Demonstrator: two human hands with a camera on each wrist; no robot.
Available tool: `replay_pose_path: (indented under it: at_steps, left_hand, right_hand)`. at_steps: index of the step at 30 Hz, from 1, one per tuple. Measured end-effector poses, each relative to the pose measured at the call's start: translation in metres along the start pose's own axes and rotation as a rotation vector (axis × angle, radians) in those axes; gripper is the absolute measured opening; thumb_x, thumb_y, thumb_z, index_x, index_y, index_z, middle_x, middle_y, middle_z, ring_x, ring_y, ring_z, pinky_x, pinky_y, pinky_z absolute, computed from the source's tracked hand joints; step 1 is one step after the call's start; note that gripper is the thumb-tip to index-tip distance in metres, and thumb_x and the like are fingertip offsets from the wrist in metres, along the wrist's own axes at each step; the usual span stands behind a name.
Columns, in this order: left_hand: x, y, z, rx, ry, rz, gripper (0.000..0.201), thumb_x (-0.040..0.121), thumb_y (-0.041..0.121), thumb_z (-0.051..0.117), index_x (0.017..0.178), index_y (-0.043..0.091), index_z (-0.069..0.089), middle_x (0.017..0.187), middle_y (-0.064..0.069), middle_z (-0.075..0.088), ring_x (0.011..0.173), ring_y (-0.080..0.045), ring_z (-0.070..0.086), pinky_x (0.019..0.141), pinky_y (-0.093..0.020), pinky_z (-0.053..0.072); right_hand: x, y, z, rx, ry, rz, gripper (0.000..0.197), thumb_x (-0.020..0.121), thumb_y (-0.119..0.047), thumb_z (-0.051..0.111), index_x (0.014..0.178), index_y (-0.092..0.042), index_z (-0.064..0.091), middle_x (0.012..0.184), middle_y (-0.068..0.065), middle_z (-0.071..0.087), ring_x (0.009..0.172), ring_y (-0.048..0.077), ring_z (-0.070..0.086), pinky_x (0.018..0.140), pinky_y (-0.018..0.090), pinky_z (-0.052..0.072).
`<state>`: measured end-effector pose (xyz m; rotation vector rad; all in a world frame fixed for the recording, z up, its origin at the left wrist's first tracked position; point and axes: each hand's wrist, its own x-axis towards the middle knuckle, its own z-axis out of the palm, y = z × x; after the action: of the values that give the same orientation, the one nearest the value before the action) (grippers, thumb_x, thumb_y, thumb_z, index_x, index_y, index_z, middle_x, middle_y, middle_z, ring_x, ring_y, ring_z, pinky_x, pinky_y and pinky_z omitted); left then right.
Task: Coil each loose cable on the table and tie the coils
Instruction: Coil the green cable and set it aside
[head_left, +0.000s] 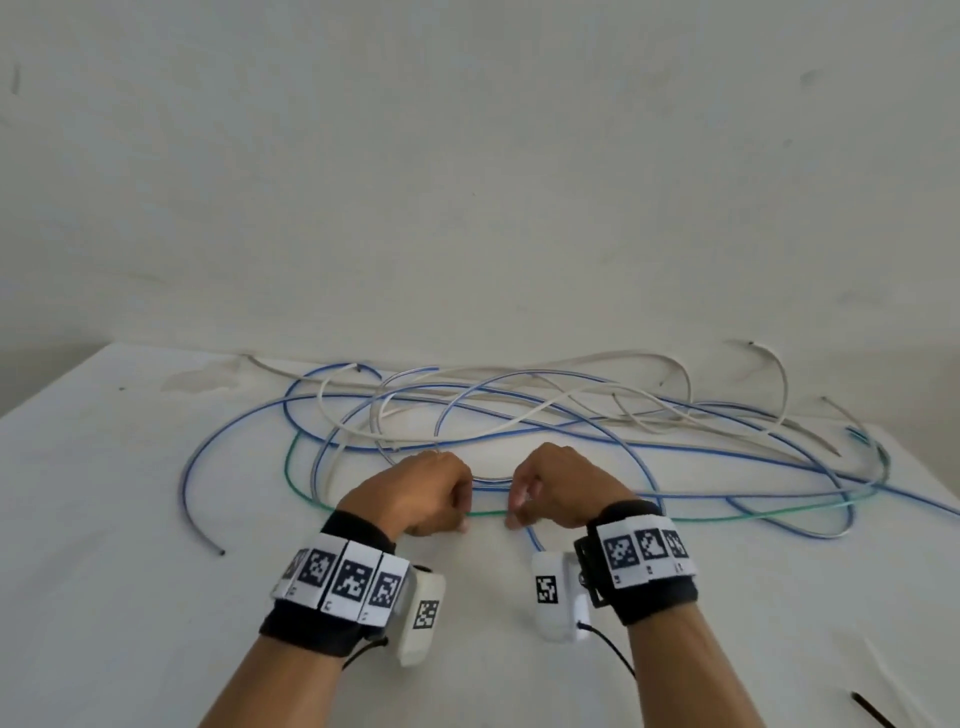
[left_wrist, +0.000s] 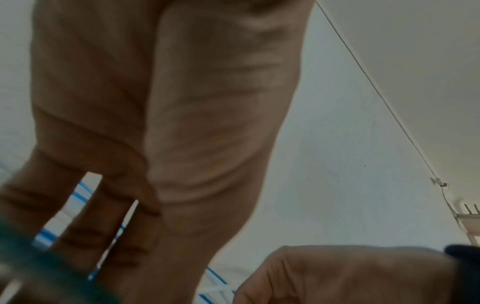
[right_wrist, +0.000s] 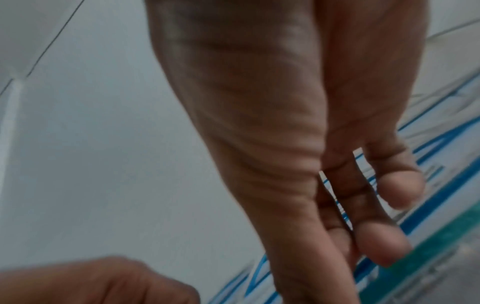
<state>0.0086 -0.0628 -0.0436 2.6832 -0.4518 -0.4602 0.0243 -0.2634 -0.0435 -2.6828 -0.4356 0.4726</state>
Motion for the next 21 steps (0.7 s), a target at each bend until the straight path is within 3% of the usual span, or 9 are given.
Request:
replay_pose_path:
  at_steps: [3,6,9,12,15,18,21]
  left_hand:
    - [-0.008,-0.007,-0.014,-0.165,0.121,0.047,0.007,0.093,0.024,0.070,0.088,0.023,0.065,0.072,0.008,0.067,0.062,-0.006,0.061,0.063,-0.023,0.046]
    - [-0.020,-0.016,-0.035,-0.232,0.333,0.083,0.015,0.087,0.034,0.078,0.084,0.023,0.069,0.061,0.010,0.059,0.049,0.000,0.049,0.054,-0.017,0.038]
    - [-0.038,-0.027,-0.059,-0.290,0.551,0.118,0.023,0.085,0.039,0.079,0.075,0.021,0.067,0.052,0.003,0.048,0.048,-0.006,0.038,0.050,-0.022,0.033]
    - [-0.057,-0.031,-0.079,-0.323,0.751,0.170,0.028,0.090,0.041,0.071,0.075,0.018,0.065,0.057,-0.009,0.051,0.052,-0.010,0.035,0.053,-0.027,0.032]
    - [-0.071,-0.025,-0.089,-0.422,0.787,0.231,0.032,0.093,0.042,0.066,0.078,0.013,0.067,0.055,-0.003,0.042,0.050,-0.008,0.031,0.051,-0.026,0.030]
    - [-0.080,-0.018,-0.093,-0.574,0.746,0.283,0.034,0.094,0.048,0.064,0.076,0.018,0.066,0.054,0.009,0.034,0.051,-0.011,0.030,0.053,-0.027,0.030]
    - [-0.086,-0.012,-0.099,-0.950,0.824,0.374,0.030,0.093,0.039,0.060,0.070,0.021,0.061,0.059,-0.001,0.026,0.050,-0.012,0.023,0.047,-0.020,0.028]
  right_hand:
    - [0.003,0.006,0.003,0.210,0.135,-0.033,0.016,0.081,-0.028,0.083,0.073,-0.030,0.069,0.076,-0.012,0.064,0.072,0.006,0.057,0.074,0.028,0.047]
    - [0.002,0.008,-0.002,0.474,0.315,-0.147,0.014,0.087,-0.023,0.079,0.078,-0.022,0.068,0.065,-0.008,0.060,0.058,0.006,0.050,0.061,0.025,0.041]
    - [-0.003,0.006,-0.018,0.618,0.566,-0.196,0.010,0.092,-0.018,0.074,0.083,-0.018,0.070,0.066,0.003,0.061,0.062,0.009,0.049,0.062,0.026,0.040]
    - [-0.017,0.002,-0.037,0.704,0.861,-0.257,0.013,0.095,-0.011,0.069,0.084,-0.018,0.068,0.068,-0.007,0.064,0.062,0.000,0.055,0.063,0.012,0.042]
    - [-0.036,-0.005,-0.054,0.763,1.063,-0.309,0.012,0.097,-0.015,0.068,0.088,-0.024,0.068,0.072,-0.007,0.065,0.066,0.008,0.054,0.063,0.017,0.045]
    - [-0.052,-0.013,-0.063,0.760,1.105,-0.329,0.008,0.093,-0.020,0.074,0.089,-0.027,0.070,0.074,-0.007,0.065,0.067,0.010,0.054,0.065,0.021,0.045]
    - [-0.060,-0.017,-0.064,0.685,0.976,-0.326,0.016,0.081,-0.017,0.084,0.091,-0.019,0.072,0.074,0.001,0.062,0.064,0.005,0.052,0.063,0.015,0.045]
